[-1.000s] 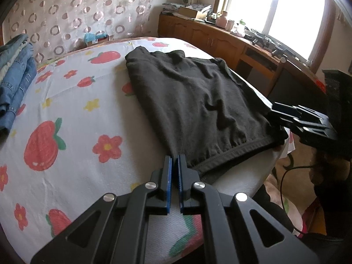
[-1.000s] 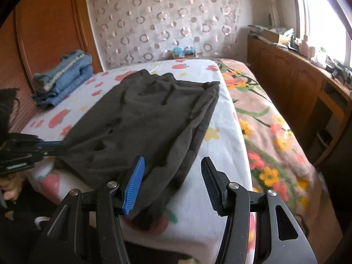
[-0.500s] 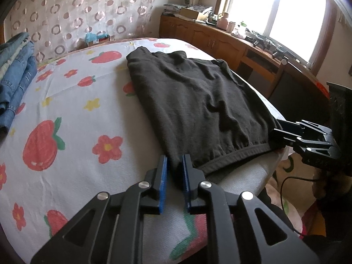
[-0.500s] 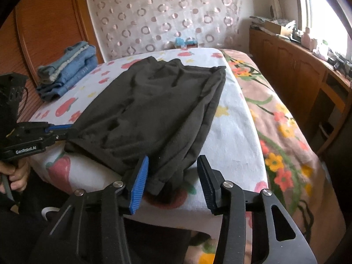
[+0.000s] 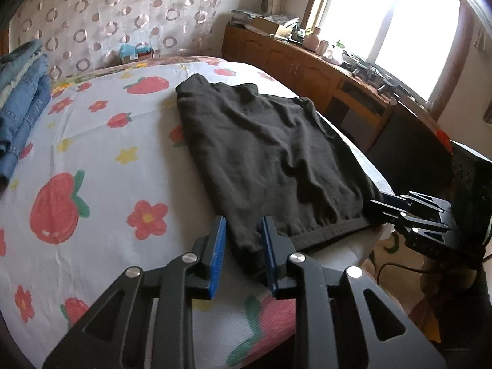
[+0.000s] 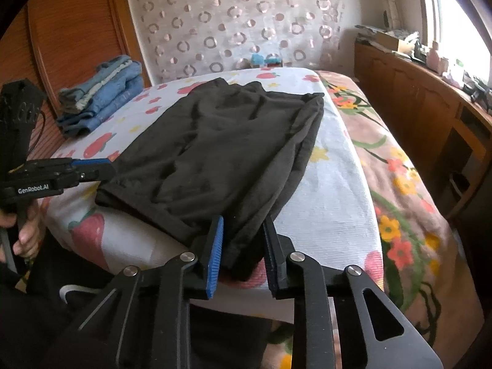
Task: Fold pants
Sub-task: 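Grasp the black shorts' edge with the right gripper while the left gripper holds the waistband, then lift the black shorts off the bed with both grippers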
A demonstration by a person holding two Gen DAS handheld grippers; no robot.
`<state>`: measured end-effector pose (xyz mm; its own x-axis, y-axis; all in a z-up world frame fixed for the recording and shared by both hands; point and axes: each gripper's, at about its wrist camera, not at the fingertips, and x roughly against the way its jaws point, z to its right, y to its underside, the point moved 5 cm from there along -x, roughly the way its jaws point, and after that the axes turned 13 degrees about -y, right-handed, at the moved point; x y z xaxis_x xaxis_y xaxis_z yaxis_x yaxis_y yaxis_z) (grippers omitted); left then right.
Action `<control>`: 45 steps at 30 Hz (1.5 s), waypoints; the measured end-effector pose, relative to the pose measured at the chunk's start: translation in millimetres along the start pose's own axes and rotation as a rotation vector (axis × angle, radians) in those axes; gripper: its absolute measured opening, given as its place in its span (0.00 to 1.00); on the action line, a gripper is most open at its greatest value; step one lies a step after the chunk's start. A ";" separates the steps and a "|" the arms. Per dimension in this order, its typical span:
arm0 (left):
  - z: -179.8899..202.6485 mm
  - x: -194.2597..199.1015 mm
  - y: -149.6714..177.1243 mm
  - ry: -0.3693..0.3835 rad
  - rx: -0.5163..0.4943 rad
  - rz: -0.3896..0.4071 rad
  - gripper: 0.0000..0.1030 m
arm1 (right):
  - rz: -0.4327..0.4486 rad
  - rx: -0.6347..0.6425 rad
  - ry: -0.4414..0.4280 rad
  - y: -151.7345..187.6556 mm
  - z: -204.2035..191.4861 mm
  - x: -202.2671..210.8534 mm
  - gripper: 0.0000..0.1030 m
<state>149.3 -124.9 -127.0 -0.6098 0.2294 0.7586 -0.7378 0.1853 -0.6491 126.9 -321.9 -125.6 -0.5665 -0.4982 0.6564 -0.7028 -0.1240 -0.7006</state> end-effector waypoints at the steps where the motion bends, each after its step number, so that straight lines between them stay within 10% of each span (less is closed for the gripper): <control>1: 1.5 -0.4 -0.4 0.003 -0.003 -0.001 0.21 | 0.002 -0.001 -0.001 0.0 0.2 -0.1 0.21; 26: 16.1 -17.2 1.8 -0.117 -0.082 0.005 0.36 | 0.007 0.003 -0.002 -0.3 2.1 0.9 0.21; 45: 14.4 -7.4 10.3 -0.043 -0.048 -0.026 0.29 | 0.013 -0.004 -0.047 -4.5 -5.0 -0.8 0.05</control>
<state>142.1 -138.5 -138.4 -0.6031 0.1832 0.7763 -0.7395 0.2365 -0.6303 128.3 -316.7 -121.6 -0.5546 -0.5400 0.6331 -0.6971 -0.1141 -0.7079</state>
